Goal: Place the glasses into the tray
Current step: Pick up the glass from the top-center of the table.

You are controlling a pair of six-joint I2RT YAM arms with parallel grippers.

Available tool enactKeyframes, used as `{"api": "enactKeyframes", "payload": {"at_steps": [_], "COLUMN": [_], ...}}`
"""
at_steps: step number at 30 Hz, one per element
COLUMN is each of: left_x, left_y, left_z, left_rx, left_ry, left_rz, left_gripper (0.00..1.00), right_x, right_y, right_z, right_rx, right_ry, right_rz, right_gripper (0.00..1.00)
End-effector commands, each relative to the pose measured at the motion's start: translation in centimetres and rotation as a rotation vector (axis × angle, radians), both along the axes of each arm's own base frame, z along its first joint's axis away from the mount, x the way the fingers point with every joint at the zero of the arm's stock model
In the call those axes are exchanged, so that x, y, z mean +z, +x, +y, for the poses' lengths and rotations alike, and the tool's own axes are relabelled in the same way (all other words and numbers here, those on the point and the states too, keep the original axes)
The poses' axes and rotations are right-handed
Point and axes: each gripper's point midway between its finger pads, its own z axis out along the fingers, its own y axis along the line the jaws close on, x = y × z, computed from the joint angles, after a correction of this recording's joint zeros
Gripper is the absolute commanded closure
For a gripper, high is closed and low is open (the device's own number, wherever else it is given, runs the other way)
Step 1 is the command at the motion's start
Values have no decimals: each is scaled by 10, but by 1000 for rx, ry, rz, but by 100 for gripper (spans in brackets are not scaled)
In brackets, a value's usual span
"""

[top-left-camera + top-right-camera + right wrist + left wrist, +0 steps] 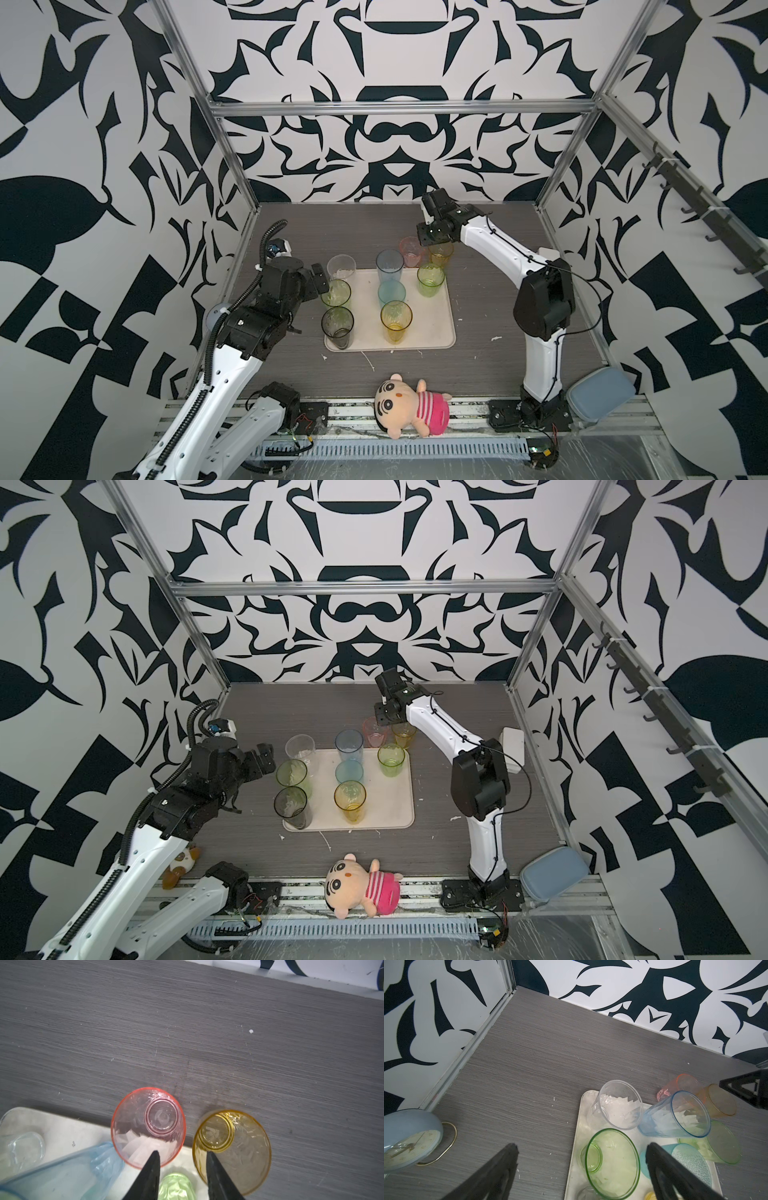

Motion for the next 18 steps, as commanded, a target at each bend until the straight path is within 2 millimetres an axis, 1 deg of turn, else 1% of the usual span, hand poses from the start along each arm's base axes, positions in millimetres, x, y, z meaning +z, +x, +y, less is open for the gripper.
{"api": "enactKeyframes", "payload": {"at_steps": [1,13,18], "left_x": [-2,-4,-4], "left_y": [-5,-5,-6], "left_z": [5,6,7], "left_rx": [21,30,33], "left_ry": [5,3,4], "left_rz": [7,14,17], "left_gripper": [0,0,0], "right_x": [24,-7,-15], "right_y": [13,29,33], "right_z": [6,14,18], "right_rx": [21,30,34], "right_ry": [42,40,44], "right_rz": [-55,-4,10], "right_gripper": [59,59,60]}}
